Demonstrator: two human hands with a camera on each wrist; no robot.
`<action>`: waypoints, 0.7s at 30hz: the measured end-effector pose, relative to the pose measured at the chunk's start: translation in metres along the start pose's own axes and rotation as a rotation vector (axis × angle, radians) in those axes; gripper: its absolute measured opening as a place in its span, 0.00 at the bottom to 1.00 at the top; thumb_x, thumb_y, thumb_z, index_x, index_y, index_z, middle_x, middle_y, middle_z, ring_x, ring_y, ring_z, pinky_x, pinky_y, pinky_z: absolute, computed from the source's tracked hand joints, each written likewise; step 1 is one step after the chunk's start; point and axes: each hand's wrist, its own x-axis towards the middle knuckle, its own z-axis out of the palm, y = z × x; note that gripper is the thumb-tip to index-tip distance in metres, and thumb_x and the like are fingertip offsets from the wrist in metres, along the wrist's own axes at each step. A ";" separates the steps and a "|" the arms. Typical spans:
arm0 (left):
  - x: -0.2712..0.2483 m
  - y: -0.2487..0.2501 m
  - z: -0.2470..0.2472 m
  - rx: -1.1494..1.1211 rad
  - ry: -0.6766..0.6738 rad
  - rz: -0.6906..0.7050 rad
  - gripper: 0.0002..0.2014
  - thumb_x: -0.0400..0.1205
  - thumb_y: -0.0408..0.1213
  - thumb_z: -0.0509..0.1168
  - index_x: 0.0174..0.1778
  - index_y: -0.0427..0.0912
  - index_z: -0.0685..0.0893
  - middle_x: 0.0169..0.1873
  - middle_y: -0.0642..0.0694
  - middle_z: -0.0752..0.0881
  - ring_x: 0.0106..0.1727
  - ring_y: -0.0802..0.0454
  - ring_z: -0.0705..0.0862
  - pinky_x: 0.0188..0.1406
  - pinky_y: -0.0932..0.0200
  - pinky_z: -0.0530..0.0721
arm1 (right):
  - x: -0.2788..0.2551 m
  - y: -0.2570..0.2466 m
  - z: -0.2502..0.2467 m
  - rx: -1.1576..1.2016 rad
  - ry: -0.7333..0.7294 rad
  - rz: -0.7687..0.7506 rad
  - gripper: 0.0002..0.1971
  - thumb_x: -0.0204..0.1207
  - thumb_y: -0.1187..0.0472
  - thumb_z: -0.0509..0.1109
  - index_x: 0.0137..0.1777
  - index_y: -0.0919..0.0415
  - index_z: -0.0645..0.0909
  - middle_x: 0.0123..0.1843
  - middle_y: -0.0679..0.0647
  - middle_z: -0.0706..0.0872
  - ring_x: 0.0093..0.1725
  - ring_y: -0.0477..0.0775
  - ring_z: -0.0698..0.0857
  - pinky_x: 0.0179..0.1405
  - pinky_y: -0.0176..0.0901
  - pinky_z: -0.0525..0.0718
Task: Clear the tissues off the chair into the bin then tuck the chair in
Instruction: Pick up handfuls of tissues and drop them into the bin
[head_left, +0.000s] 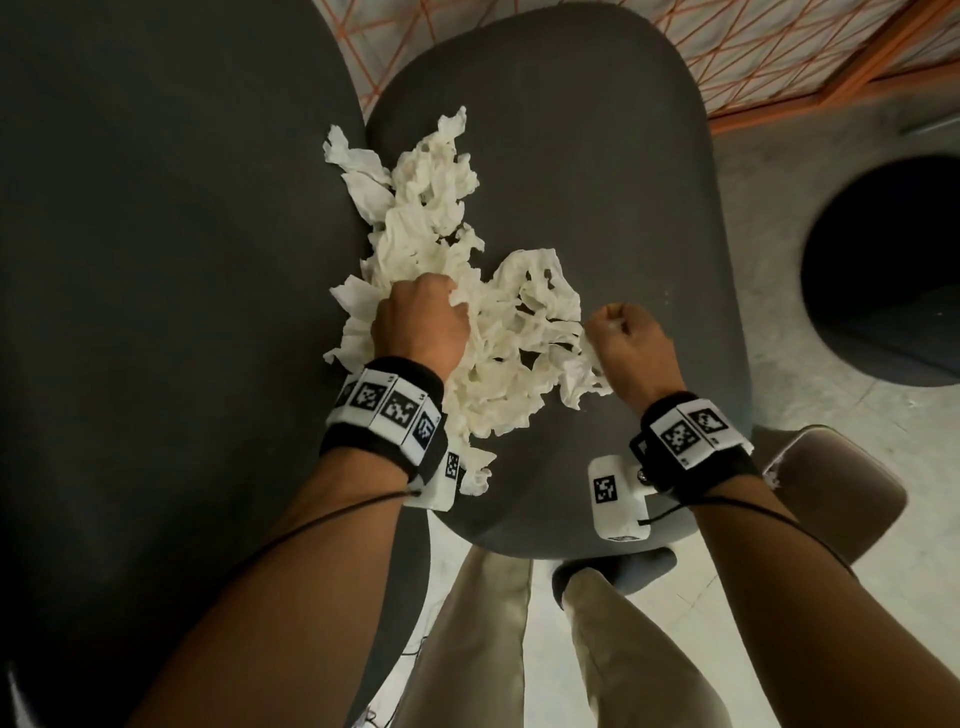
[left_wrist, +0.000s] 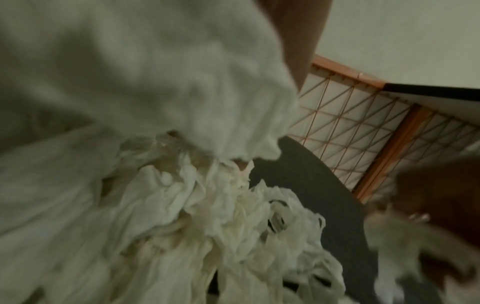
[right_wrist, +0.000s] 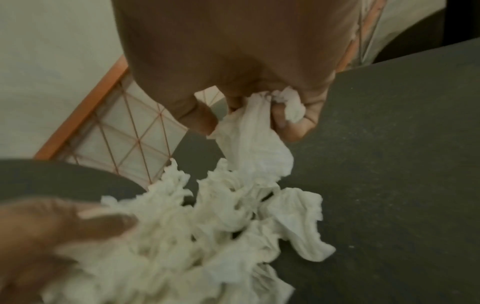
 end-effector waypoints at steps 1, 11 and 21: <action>0.001 -0.002 -0.003 -0.040 0.032 0.011 0.16 0.83 0.45 0.65 0.66 0.48 0.83 0.61 0.37 0.85 0.62 0.35 0.83 0.60 0.44 0.84 | 0.002 0.005 0.004 -0.064 -0.021 0.030 0.15 0.69 0.41 0.64 0.52 0.44 0.78 0.50 0.51 0.87 0.46 0.56 0.88 0.48 0.54 0.89; -0.020 -0.006 -0.054 -0.523 0.402 0.135 0.19 0.83 0.61 0.55 0.46 0.48 0.78 0.44 0.45 0.84 0.45 0.43 0.85 0.50 0.34 0.85 | -0.002 0.025 0.029 -0.556 -0.059 0.074 0.19 0.78 0.44 0.62 0.63 0.52 0.79 0.55 0.57 0.86 0.55 0.66 0.85 0.54 0.54 0.80; 0.000 0.034 -0.026 -0.539 0.203 0.252 0.11 0.82 0.32 0.64 0.59 0.44 0.79 0.50 0.50 0.88 0.49 0.47 0.89 0.45 0.44 0.91 | 0.001 0.014 -0.006 -0.086 0.154 0.026 0.10 0.75 0.67 0.63 0.55 0.62 0.81 0.49 0.59 0.87 0.51 0.60 0.85 0.45 0.39 0.77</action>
